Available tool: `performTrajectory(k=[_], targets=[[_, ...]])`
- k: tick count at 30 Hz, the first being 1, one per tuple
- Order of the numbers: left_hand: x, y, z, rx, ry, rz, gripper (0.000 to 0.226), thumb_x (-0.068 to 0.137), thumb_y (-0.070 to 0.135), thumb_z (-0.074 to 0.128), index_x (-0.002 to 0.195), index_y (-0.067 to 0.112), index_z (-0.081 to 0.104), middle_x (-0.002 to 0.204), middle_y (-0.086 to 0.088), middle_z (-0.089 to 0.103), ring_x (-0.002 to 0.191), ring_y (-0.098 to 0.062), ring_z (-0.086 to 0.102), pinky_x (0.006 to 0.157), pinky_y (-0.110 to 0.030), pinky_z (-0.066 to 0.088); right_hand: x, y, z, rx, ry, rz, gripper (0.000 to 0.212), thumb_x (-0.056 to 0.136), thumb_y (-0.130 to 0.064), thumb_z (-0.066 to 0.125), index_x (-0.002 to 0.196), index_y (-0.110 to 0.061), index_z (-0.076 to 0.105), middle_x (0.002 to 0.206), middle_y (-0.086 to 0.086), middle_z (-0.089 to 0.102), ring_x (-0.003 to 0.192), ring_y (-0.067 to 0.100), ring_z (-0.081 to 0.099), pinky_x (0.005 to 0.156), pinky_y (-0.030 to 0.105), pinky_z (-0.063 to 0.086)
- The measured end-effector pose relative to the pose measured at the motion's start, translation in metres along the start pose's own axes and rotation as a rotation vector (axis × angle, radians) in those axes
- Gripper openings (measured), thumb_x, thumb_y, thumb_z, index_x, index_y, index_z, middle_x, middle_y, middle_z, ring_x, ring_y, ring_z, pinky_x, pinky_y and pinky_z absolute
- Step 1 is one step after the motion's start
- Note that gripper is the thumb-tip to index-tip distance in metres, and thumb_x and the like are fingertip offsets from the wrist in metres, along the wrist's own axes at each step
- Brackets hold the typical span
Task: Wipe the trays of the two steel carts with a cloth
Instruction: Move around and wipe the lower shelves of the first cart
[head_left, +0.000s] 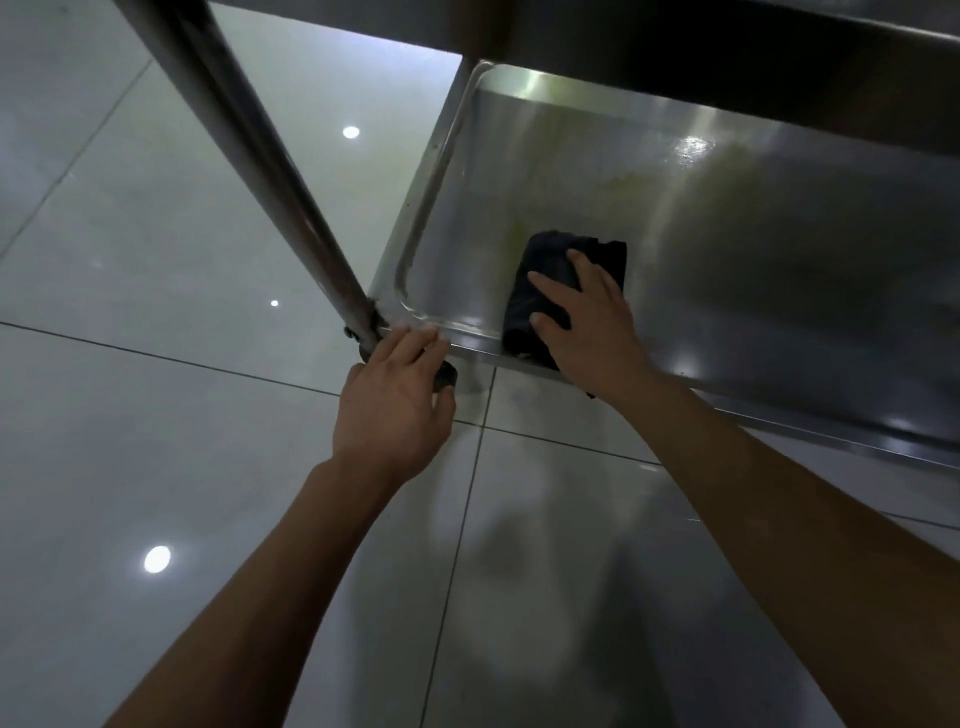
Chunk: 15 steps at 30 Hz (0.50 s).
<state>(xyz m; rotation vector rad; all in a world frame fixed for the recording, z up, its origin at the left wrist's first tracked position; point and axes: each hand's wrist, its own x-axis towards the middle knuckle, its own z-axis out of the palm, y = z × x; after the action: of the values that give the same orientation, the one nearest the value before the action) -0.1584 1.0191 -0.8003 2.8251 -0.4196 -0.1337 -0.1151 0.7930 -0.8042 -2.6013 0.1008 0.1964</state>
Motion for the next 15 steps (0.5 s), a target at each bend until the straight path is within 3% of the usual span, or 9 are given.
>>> performTrajectory(k=[10, 15], targets=[[-0.003, -0.011, 0.001, 0.002, -0.059, 0.078, 0.062, 0.091, 0.021, 0.062, 0.150, 0.011, 0.043, 0.150, -0.004, 0.045, 0.146, -0.027, 0.031, 0.097, -0.047, 0.053, 0.071, -0.084, 0.045, -0.098, -0.150, -0.179, 0.054, 0.100, -0.045, 0.043, 0.152, -0.045, 0.029, 0.168, -0.002, -0.002, 0.153, 0.027, -0.002, 0.122, 0.052, 0.007], [-0.002, -0.009, 0.000, 0.082, -0.086, 0.040, 0.064, 0.093, 0.030, 0.059, 0.152, 0.016, 0.037, 0.151, -0.001, 0.040, 0.147, -0.025, 0.027, 0.093, -0.048, 0.053, 0.067, -0.071, 0.043, -0.104, -0.146, -0.191, 0.055, 0.101, -0.047, 0.041, 0.153, -0.046, 0.024, 0.167, -0.003, -0.003, 0.153, 0.025, -0.003, 0.123, 0.050, 0.007]])
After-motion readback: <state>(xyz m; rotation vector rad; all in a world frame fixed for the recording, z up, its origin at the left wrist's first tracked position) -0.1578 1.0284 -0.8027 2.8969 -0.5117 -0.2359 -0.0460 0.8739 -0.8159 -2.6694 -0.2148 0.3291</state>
